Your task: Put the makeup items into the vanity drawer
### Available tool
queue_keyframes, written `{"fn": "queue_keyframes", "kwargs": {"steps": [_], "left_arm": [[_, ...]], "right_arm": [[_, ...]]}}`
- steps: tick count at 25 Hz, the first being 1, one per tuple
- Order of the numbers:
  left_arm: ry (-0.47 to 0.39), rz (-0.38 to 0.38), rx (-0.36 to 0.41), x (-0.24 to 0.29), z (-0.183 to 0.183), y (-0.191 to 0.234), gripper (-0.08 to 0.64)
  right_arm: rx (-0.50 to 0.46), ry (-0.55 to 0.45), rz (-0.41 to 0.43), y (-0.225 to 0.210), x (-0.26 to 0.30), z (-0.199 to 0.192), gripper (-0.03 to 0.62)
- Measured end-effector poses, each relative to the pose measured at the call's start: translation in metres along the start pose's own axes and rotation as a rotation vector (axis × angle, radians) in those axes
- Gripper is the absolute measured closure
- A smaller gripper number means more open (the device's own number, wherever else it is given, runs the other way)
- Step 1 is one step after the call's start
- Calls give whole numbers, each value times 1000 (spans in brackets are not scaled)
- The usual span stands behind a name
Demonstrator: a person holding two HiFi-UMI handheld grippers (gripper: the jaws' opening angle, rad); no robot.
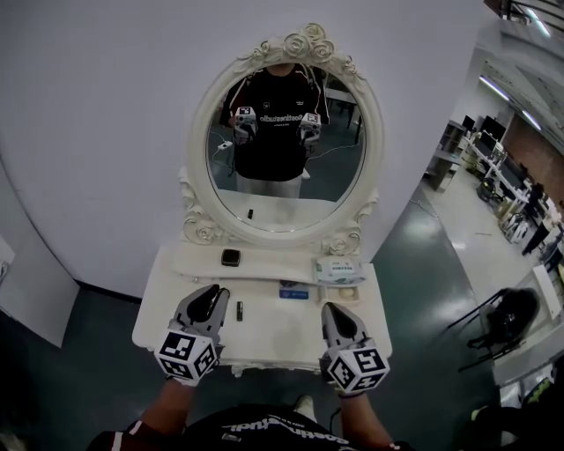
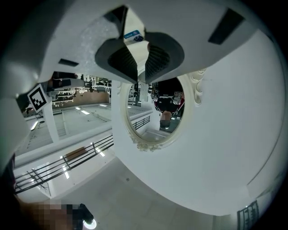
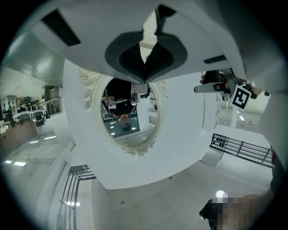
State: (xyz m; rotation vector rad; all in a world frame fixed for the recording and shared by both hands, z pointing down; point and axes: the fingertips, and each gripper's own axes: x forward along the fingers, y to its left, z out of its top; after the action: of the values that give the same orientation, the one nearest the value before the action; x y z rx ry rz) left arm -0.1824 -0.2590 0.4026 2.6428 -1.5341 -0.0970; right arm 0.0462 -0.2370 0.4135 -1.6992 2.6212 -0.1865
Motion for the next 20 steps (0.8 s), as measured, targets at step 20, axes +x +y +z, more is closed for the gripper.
{"fn": "queue_keyframes", "kwargs": {"steps": [20], "left_arm": [[2, -12, 12, -2, 1, -2, 554]], "right_arm": [[4, -11, -31, -2, 0, 4, 589]]}}
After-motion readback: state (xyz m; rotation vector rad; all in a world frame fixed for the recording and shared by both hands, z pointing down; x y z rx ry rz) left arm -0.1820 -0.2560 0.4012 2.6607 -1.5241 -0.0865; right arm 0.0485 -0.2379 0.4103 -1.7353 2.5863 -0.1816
